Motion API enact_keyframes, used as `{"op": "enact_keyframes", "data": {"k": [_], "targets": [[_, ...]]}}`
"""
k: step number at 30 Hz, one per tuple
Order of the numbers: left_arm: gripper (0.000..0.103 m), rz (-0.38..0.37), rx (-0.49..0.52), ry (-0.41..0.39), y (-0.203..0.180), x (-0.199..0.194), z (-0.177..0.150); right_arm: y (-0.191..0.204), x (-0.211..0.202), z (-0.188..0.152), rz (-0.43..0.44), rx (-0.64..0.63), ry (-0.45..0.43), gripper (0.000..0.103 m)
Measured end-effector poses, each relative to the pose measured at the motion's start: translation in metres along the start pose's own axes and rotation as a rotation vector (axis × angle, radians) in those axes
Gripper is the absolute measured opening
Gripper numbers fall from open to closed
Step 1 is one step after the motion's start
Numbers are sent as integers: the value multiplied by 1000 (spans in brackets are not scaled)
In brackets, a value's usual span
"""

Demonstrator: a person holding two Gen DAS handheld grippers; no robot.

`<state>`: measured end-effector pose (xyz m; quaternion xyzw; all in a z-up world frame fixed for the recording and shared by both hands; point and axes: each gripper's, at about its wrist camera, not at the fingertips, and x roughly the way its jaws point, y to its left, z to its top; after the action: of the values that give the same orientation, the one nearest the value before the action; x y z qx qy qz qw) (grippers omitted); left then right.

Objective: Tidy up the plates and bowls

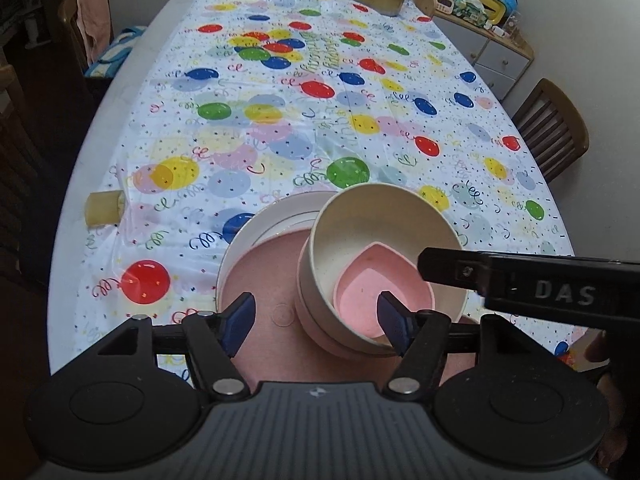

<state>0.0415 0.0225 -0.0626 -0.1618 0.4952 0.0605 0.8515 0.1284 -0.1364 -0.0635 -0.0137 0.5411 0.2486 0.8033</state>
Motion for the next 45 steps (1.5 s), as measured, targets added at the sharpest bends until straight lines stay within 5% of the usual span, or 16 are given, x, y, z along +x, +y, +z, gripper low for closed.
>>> {"op": "enact_keyframes", "data": {"k": [9,21,23,26,45], "targets": [[79,16,55,-101,-9,-35,-15,-4,-46,-11,58,-48,-134,75],[89,25,54,-198,-26,-70,-40,-3,-97,-40,115,-169,-282,95],[103,31,59,-211,-29,-75,-46,-6,-103,-46,121,-175,-303,97],[103,26,54,-235,-33,-85,-55,-10,-110,-55,133,-175,-326,101],[103,103,-3,-280,-79,-121,-117,-36,-153,-119,159,-208,-421,103]]}}
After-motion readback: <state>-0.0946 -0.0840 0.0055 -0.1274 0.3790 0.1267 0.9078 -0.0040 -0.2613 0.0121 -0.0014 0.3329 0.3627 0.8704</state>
